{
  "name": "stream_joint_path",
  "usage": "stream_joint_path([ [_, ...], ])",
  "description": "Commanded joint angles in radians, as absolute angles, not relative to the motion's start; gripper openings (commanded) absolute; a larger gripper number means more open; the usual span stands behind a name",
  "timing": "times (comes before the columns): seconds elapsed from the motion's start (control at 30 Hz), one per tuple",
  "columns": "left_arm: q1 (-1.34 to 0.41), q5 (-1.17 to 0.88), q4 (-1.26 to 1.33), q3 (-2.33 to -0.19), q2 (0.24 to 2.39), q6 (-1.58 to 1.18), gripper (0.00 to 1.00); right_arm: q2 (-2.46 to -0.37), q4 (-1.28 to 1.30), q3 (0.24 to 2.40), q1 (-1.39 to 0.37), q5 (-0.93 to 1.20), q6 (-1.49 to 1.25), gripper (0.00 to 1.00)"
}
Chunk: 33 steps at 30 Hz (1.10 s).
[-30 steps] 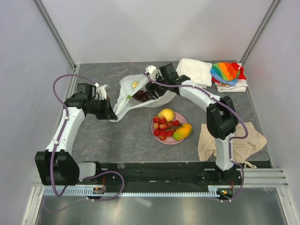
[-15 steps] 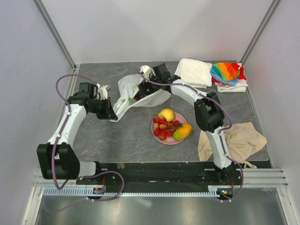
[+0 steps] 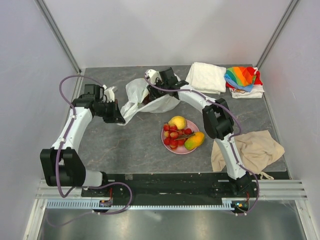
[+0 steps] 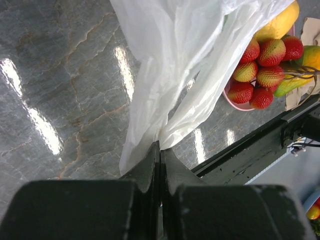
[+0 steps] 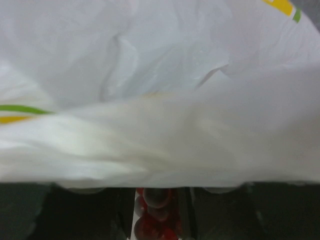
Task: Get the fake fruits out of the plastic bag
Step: Take out the fake fruit from the plastic bag.
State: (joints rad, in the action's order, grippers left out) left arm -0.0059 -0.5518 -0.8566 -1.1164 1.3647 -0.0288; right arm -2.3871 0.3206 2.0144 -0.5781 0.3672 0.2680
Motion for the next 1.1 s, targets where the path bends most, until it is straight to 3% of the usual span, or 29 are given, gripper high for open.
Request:
stream_joint_path([
  [0.0,-0.003,-0.555,-0.801,-1.202,1.414,-0.049,0.02,-2.283,0.317,2.108,-0.569,0.46,0.239,0.36],
  [0.17,-0.002,-0.548,-0.782,-1.259,1.454,-0.077,0.02,-2.194,0.365,2.112,-0.568,0.531,0.242,0.31],
  [0.3,-0.002,-0.537,-0.782,-1.284,1.47,-0.081,0.02,-2.14,0.402,2.082,-0.558,0.561,0.256,0.12],
  [0.37,-0.002,-0.534,-0.778,-1.278,1.474,-0.083,0.02,-2.106,0.405,2.069,-0.551,0.564,0.253,0.1],
  [0.4,-0.003,-0.529,-0.776,-1.272,1.477,-0.087,0.02,-2.096,0.403,2.066,-0.549,0.569,0.25,0.01],
  [1.07,-0.002,-0.54,-0.707,-1.423,1.604,-0.182,0.02,-1.913,0.617,2.094,-0.5,0.754,0.238,0.0],
])
